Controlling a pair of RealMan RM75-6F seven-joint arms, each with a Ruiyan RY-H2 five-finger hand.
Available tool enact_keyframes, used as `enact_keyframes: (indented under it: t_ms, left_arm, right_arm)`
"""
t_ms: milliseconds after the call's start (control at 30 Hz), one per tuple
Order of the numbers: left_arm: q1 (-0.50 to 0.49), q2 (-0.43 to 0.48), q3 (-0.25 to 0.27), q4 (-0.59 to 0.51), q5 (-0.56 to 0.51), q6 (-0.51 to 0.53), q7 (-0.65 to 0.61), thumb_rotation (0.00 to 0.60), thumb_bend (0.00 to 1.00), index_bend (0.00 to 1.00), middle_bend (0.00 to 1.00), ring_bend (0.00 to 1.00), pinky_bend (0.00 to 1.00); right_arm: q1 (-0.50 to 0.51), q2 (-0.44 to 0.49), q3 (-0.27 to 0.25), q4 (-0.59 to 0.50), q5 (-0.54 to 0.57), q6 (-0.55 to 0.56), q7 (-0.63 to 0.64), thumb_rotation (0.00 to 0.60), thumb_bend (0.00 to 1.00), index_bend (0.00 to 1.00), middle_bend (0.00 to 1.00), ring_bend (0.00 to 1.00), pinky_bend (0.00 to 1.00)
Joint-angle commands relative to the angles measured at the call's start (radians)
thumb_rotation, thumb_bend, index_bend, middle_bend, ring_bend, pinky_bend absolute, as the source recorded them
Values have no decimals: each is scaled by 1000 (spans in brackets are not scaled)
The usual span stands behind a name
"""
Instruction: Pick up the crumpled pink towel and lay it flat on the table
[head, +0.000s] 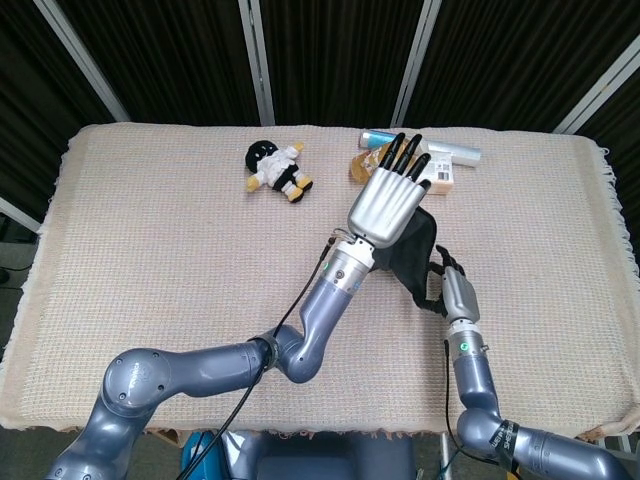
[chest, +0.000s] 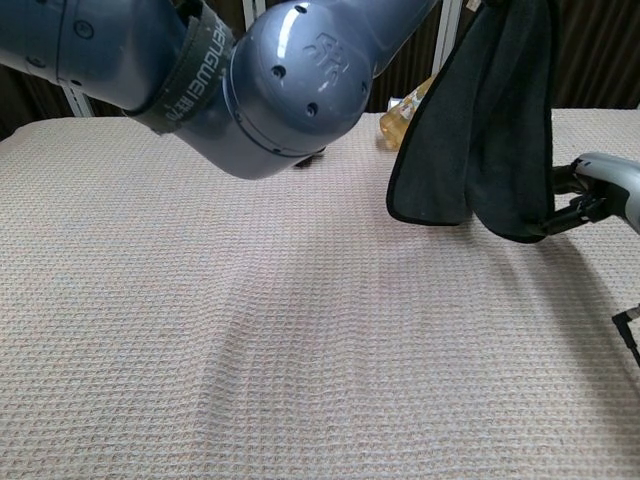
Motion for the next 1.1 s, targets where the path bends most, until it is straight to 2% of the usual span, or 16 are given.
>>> enact_keyframes:
  t_ms: [33, 167, 300, 467, 667, 867, 1100]
  left_arm:
    - [6, 6, 4, -8, 0, 3, 2, 600, 594, 577, 191, 0, 0]
    - [14, 15, 7, -21, 1, 10, 5, 600, 598, 578, 191, 0, 0]
    - [20, 26, 7, -36, 0, 17, 11, 600, 600, 577, 191, 0, 0]
    - [32, 43, 6, -60, -3, 28, 16, 600, 600, 577, 191, 0, 0]
    - [75, 73, 27, -121, 2, 43, 1, 600, 600, 578, 189, 0, 0]
    - [136, 124, 66, -205, 34, 62, -26, 600, 600, 577, 189, 0, 0]
    - [218, 200, 99, -285, 56, 78, -70, 600, 600, 576, 190, 0, 0]
  right_arm:
    - [-7, 2, -1, 7, -4, 2, 9, 600, 483, 513, 81, 0, 0]
    - [-17, 8, -1, 10, -6, -2, 25, 600, 531, 519, 82, 0, 0]
    - [-28, 17, -8, 5, -19, -4, 37, 600, 536, 520, 84, 0, 0]
    - [-43, 30, -12, 1, -30, -7, 57, 600, 538, 608, 132, 0, 0]
    - [-53, 52, -8, -11, -60, -14, 80, 600, 543, 638, 150, 0, 0]
    - [-41, 77, 20, -39, -73, -12, 80, 600, 547, 646, 156, 0, 0]
    - [-12, 107, 84, -63, -53, 17, 49, 600, 548, 647, 156, 0, 0]
